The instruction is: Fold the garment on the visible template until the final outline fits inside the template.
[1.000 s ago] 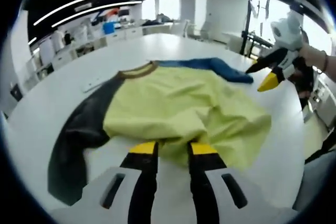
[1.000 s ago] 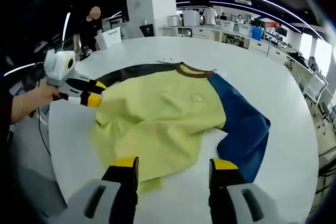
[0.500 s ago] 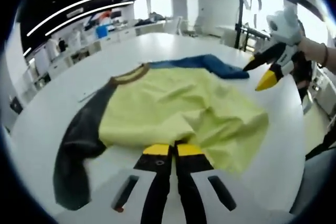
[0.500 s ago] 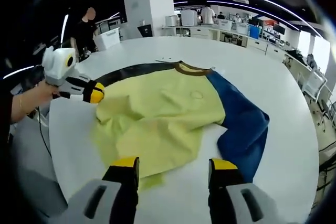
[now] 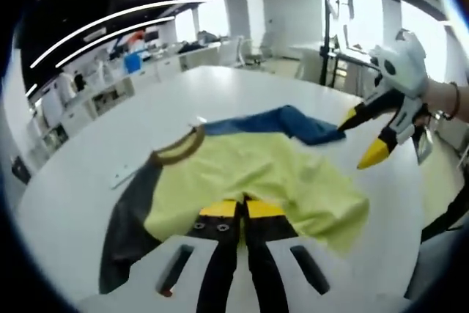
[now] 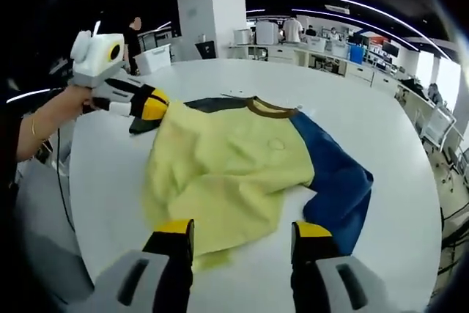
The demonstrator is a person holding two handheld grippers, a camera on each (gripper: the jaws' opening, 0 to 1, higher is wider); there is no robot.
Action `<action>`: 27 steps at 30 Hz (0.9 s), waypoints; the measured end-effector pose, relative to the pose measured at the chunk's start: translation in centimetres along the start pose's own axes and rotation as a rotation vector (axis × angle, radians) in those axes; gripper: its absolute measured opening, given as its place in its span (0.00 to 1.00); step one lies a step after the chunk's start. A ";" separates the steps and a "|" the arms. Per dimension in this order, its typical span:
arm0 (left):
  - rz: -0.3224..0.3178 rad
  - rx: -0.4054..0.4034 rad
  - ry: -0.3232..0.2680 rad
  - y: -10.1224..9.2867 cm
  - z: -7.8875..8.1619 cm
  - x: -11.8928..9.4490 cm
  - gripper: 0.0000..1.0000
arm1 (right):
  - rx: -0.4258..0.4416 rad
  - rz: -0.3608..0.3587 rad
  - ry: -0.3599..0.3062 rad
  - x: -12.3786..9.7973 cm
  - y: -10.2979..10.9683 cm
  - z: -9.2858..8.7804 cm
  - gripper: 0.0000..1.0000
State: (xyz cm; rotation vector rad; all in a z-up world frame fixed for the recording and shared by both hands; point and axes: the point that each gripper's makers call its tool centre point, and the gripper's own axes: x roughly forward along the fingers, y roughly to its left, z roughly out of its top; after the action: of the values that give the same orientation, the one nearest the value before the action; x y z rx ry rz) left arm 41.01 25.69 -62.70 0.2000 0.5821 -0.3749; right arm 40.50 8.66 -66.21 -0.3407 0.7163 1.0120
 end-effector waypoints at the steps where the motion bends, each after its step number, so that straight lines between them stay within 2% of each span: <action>1: -0.005 0.006 -0.004 -0.1 0.3 0.3 0.00 | -0.001 0.002 -0.002 0.0 0.1 0.1 0.52; 6: -0.017 0.014 -0.010 0.3 1.3 2.3 0.00 | 0.001 0.021 -0.024 0.1 0.9 0.8 0.51; 11: -0.029 0.008 -0.017 0.6 1.7 4.2 0.00 | 0.002 0.033 -0.018 0.7 1.4 0.6 0.51; 19: -0.052 -0.014 0.003 1.4 1.2 7.9 0.00 | -0.008 0.029 -0.002 1.4 1.2 0.4 0.51; 27: -0.062 -0.026 0.033 1.7 0.2 10.7 0.00 | 0.003 0.012 0.006 1.9 0.3 0.0 0.51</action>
State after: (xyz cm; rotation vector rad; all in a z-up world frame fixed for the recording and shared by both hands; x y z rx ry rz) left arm 50.03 24.16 -68.49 0.1636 0.6268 -0.4243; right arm 40.88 10.01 -67.45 -0.3372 0.7255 1.0218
